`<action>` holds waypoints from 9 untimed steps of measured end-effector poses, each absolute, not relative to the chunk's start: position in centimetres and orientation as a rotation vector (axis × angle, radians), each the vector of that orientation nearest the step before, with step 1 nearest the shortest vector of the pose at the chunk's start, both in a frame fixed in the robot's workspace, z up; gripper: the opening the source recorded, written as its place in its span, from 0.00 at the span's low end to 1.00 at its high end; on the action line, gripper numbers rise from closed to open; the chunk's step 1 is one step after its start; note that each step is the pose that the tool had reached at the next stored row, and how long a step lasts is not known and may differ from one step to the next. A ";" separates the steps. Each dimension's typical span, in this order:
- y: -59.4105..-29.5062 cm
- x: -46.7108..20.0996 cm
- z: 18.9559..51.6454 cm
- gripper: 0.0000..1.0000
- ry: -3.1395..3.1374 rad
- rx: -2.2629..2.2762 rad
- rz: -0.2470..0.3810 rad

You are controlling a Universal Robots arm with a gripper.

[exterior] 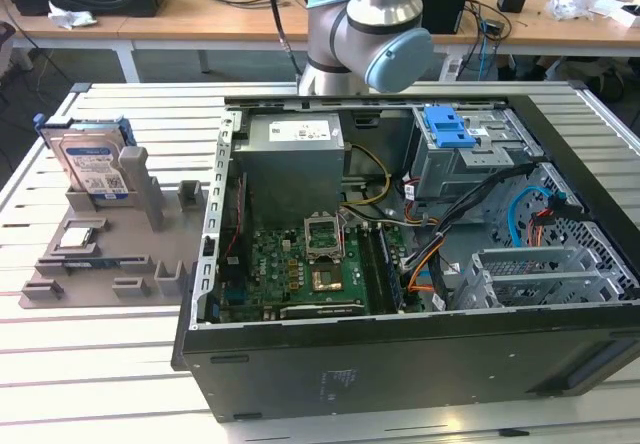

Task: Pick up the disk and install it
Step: 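Reach for the disk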

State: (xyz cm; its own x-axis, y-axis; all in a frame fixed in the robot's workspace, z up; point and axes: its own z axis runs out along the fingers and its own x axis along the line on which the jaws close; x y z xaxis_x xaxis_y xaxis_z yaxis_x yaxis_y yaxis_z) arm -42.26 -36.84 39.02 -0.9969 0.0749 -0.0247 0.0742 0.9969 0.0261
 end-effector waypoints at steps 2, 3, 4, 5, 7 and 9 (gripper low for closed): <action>-36.8 -42.2 39.0 0.11 3.114 0.116 0.039; -36.8 -42.2 39.0 0.11 3.113 0.116 0.039; -36.8 -42.2 39.0 0.11 3.114 0.116 0.039; -36.8 -42.2 39.0 0.11 3.113 0.116 0.039; -36.8 -42.2 39.0 0.11 3.114 0.116 0.039; -36.8 -42.2 39.0 0.11 3.114 0.116 0.039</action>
State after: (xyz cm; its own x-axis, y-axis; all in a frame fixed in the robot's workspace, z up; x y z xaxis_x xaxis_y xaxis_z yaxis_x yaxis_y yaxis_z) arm -42.22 -36.84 39.02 -0.9969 0.0748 -0.0247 0.0742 0.9969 0.0261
